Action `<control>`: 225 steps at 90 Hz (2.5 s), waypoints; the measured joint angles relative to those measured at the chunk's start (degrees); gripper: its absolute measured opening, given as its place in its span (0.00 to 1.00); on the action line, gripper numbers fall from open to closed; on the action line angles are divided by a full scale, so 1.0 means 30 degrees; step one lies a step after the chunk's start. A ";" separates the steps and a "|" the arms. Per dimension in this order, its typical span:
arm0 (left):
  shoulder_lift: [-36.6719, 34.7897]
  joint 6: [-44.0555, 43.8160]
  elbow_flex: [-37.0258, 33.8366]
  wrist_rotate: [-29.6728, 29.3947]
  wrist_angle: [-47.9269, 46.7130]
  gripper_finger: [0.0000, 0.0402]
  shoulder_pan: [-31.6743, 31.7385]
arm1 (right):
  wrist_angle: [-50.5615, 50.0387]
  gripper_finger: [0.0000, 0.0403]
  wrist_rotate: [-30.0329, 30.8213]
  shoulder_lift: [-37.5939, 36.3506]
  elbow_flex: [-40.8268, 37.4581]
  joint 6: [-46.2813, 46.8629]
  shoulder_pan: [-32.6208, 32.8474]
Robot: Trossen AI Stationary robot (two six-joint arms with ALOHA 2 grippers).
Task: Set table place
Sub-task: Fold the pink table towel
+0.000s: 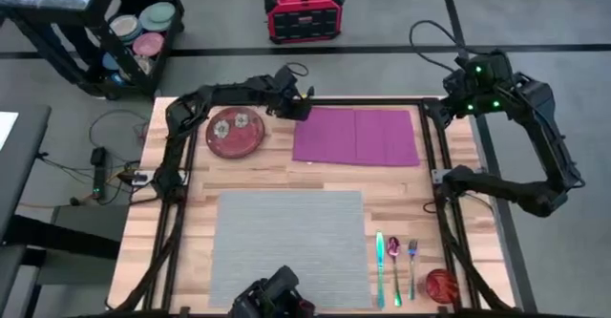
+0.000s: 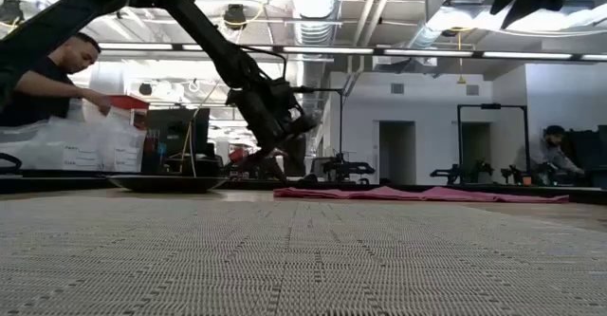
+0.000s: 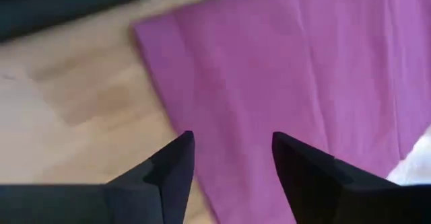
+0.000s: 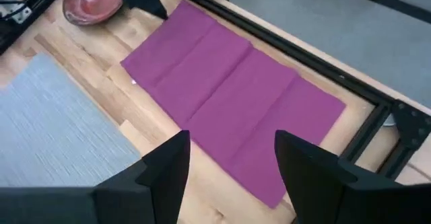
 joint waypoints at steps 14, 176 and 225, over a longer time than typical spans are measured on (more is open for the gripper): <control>-0.0022 0.0487 0.0743 -0.1324 -0.0597 0.47 0.0318 | 0.0033 0.51 -0.0001 -0.0330 0.0000 0.0000 0.0000; -0.0631 -0.4624 0.0692 0.0083 0.1968 0.00 -0.1413 | 0.0338 0.51 -0.0015 -0.0588 0.0000 0.0335 0.0000; -0.4243 -0.0609 0.0614 -0.1462 -0.5515 0.00 0.0578 | 0.1340 0.51 -0.0015 -0.0566 0.0000 0.0349 0.0000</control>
